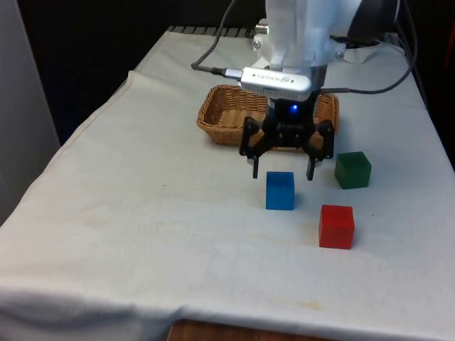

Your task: Pick up exactly two blocks and place them into the basket.

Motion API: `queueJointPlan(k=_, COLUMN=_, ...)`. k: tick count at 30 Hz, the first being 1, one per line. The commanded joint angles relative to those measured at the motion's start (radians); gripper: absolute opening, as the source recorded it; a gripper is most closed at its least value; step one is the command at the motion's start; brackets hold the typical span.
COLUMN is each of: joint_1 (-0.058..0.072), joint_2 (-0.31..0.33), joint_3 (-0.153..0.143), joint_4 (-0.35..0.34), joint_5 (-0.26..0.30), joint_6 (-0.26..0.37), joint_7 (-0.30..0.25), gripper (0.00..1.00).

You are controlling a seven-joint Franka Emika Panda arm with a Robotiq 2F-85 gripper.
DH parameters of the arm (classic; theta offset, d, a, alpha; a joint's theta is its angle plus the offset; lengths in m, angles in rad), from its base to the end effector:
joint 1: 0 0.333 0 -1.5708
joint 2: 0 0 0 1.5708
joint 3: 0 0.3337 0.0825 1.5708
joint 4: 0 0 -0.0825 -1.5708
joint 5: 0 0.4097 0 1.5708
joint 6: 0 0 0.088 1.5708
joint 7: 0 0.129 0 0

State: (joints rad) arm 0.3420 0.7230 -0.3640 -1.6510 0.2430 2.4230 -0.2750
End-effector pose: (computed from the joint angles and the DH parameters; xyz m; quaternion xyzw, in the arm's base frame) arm 0.7266 0.0173 0.1941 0.9943 0.0865 0.0471 0.0399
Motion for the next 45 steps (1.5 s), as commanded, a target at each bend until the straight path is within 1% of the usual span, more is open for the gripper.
queueJointPlan(k=1, joint_1=-0.012, joint_2=0.007, joint_3=0.015, joint_4=0.005, joint_5=0.016, joint_6=0.007, joint_7=-0.017, gripper=1.0)
queueJointPlan(k=5, joint_1=-0.014, joint_2=0.028, joint_3=0.016, joint_4=0.01, joint_5=0.039, joint_6=0.012, joint_7=-0.038, gripper=1.0)
queueJointPlan(k=6, joint_1=-0.002, joint_2=0.019, joint_3=0.002, joint_4=0.002, joint_5=0.026, joint_6=0.008, joint_7=-0.024, gripper=1.0)
queueJointPlan(k=7, joint_1=-0.014, joint_2=0.039, joint_3=0.016, joint_4=0.013, joint_5=0.05, joint_6=0.012, joint_7=-0.046, gripper=1.0)
queueJointPlan(k=10, joint_1=-0.014, joint_2=0.06, joint_3=0.014, joint_4=0.022, joint_5=0.062, joint_6=0.012, joint_7=-0.055, gripper=1.0)
queueJointPlan(k=14, joint_1=-0.015, joint_2=0.084, joint_3=0.01, joint_4=0.037, joint_5=0.061, joint_6=0.006, joint_7=-0.055, gripper=1.0)
queueJointPlan(k=15, joint_1=-0.014, joint_2=0.089, joint_3=0.008, joint_4=0.039, joint_5=0.06, joint_6=0.005, joint_7=-0.054, gripper=1.0)
queueJointPlan(k=16, joint_1=-0.007, joint_2=0.085, joint_3=0.002, joint_4=0.034, joint_5=0.054, joint_6=0.009, joint_7=-0.047, gripper=1.0)
queueJointPlan(k=17, joint_1=-0.014, joint_2=0.098, joint_3=0.006, joint_4=0.044, joint_5=0.057, joint_6=0.004, joint_7=-0.051, gripper=1.0)
queueJointPlan(k=24, joint_1=-0.009, joint_2=0.103, joint_3=0.002, joint_4=0.041, joint_5=0.054, joint_6=0.009, joint_7=-0.047, gripper=1.0)
queueJointPlan(k=32, joint_1=-0.01, joint_2=0.104, joint_3=0.002, joint_4=0.045, joint_5=0.054, joint_6=0.007, joint_7=-0.047, gripper=1.0)
queueJointPlan(k=33, joint_1=-0.009, joint_2=0.103, joint_3=0.001, joint_4=0.043, joint_5=0.054, joint_6=0.009, joint_7=-0.047, gripper=0.97)
queueJointPlan(k=34, joint_1=-0.01, joint_2=0.104, joint_3=0.002, joint_4=0.045, joint_5=0.054, joint_6=0.007, joint_7=-0.047, gripper=0.97)
queueJointPlan(k=35, joint_1=-0.009, joint_2=0.104, joint_3=0.002, joint_4=0.045, joint_5=0.054, joint_6=0.008, joint_7=-0.046, gripper=0.89)
queueJointPlan(k=36, joint_1=-0.009, joint_2=0.104, joint_3=0.001, joint_4=0.045, joint_5=0.054, joint_6=0.008, joint_7=-0.046, gripper=0.68)
queueJointPlan(k=39, joint_1=-0.009, joint_2=0.104, joint_3=0.001, joint_4=0.045, joint_5=0.054, joint_6=0.008, joint_7=-0.046, gripper=0.34)
queueJointPlan(k=41, joint_1=-0.009, joint_2=0.103, joint_3=0.001, joint_4=0.043, joint_5=0.054, joint_6=0.009, joint_7=-0.046, gripper=0.14)
queueJointPlan(k=42, joint_1=-0.009, joint_2=0.104, joint_3=0.001, joint_4=0.045, joint_5=0.054, joint_6=0.008, joint_7=-0.046, gripper=0.14)
queueJointPlan(k=43, joint_1=-0.009, joint_2=0.104, joint_3=0.002, joint_4=0.045, joint_5=0.054, joint_6=0.008, joint_7=-0.046, gripper=0.04)
queueJointPlan(k=44, joint_1=-0.009, joint_2=0.104, joint_3=0.002, joint_4=0.045, joint_5=0.054, joint_6=0.008, joint_7=-0.046, gripper=0.01)
queueJointPlan(k=45, joint_1=-0.009, joint_2=0.104, joint_3=0.002, joint_4=0.045, joint_5=0.054, joint_6=0.008, joint_7=-0.046, gripper=0.01)
